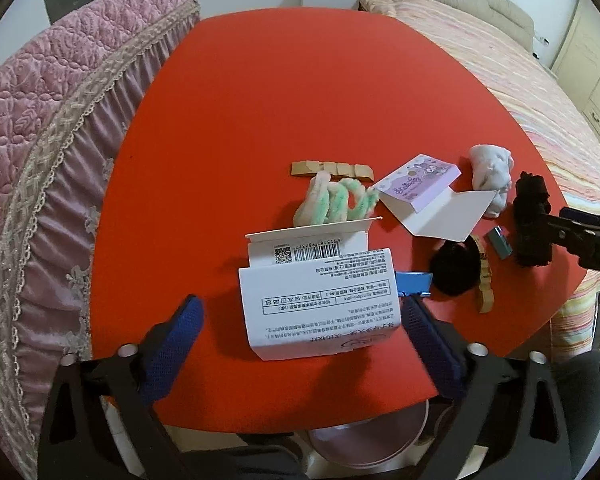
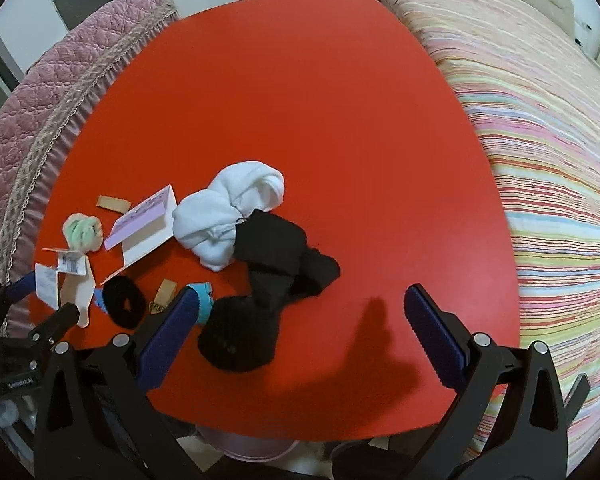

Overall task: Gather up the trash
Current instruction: 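Grasp the white printed box with the left tool while the right tool grasps the black sock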

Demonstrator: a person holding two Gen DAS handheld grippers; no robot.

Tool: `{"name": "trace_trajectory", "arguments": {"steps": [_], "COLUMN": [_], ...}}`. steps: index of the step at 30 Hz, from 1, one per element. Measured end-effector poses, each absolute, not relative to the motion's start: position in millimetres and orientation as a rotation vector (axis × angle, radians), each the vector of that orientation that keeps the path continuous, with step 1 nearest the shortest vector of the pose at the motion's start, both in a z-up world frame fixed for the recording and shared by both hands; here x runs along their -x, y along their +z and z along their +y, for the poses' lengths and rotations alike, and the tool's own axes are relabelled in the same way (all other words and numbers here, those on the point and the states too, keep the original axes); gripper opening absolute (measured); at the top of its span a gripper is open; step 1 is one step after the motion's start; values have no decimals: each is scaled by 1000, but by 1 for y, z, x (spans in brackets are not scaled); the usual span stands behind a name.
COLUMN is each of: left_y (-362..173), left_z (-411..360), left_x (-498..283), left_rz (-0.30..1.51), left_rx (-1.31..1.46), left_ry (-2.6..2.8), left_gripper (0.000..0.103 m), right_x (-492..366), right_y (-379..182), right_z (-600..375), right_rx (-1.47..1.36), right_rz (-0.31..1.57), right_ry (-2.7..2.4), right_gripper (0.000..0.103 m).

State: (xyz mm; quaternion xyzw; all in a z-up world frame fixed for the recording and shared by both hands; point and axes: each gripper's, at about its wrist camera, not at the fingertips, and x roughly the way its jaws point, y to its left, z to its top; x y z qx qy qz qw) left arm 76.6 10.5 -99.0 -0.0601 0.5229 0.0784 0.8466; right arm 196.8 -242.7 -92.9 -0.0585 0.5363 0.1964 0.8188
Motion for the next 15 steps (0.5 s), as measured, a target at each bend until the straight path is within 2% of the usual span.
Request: {"name": "trace_trajectory", "arguments": {"steps": [1, 3, 5, 7, 11, 15], "left_y": [-99, -100, -100, -100, -97, -92], "left_z": [11, 12, 13, 14, 12, 13], "left_x": [-78, -77, -77, -76, -75, -72], "left_rz": [1107, 1110, 1106, 1101, 1083, 1065], "left_rx": [128, 132, 127, 134, 122, 126], "left_ry": [164, 156, 156, 141, 119, 106], "left_gripper": [81, 73, 63, 63, 63, 63], "right_x": [-197, -199, -199, -197, -197, -194], "right_y": [-93, -94, -97, -97, -95, -93], "right_z": [-242, -238, -236, -233, -233, -236], "right_rx": [124, 122, 122, 135, 147, 157], "right_rz": [1144, 1154, 1162, 1157, 1147, 1134], "right_ry": [419, 421, 434, 441, 438, 446], "right_gripper": [99, 81, 73, 66, 32, 26]}}
